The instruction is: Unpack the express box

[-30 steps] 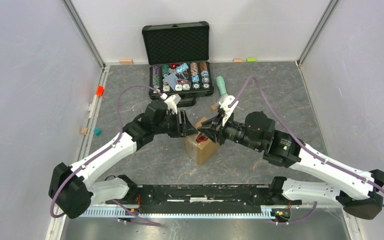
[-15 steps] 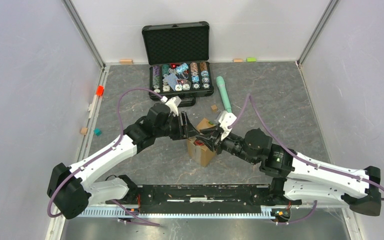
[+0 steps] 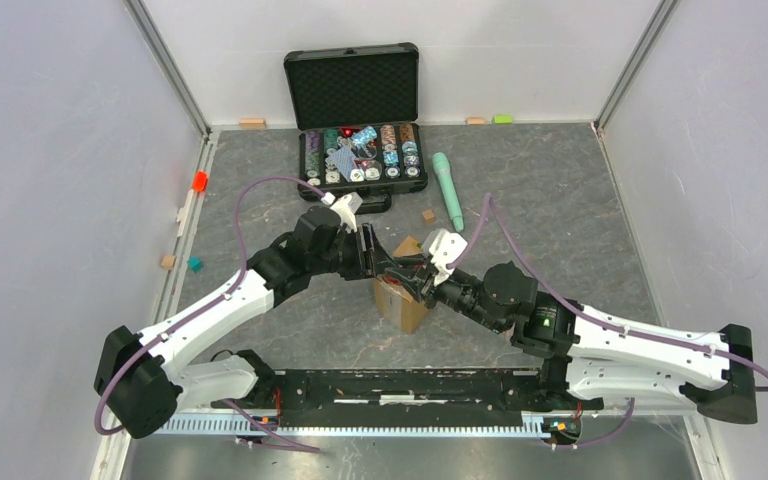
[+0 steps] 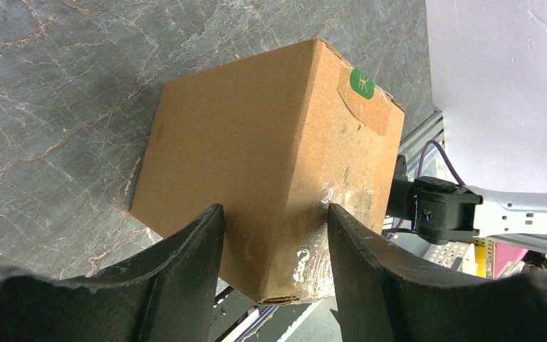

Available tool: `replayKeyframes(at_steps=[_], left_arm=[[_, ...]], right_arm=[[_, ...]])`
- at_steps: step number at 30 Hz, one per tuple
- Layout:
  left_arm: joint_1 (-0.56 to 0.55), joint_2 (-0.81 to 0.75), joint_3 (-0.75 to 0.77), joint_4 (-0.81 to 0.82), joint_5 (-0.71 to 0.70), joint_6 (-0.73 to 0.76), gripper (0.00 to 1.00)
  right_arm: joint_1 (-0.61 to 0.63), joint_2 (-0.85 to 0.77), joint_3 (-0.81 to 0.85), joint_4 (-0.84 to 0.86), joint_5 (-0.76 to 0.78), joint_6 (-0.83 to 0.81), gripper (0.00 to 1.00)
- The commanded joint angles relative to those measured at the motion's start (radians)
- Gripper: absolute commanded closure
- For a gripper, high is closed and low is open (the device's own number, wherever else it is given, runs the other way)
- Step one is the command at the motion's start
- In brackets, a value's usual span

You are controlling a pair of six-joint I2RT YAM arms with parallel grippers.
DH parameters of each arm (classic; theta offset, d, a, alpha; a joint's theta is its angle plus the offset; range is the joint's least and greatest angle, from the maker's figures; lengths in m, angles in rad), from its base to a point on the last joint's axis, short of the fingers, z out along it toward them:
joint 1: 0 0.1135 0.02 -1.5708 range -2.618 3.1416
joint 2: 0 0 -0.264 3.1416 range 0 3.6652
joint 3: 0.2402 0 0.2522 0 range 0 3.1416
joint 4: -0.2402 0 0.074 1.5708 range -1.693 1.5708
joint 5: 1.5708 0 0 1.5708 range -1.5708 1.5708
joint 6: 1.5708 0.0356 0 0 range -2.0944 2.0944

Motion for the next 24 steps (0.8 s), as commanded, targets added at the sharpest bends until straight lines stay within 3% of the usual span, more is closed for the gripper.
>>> replayKeyframes(at_steps=[1,24], left_arm=[[-0.005,-0.003,-0.017,-0.039,-0.023,-0.02,0.4],[-0.005,0.0,-0.02,-0.042,-0.023,-0.019,0.4]], right_arm=[[0.009,0.001,0.006,0.062,0.021,-0.021,1.0],[0.011,0.009,-0.03,0.03,0.04,-0.02,1.0]])
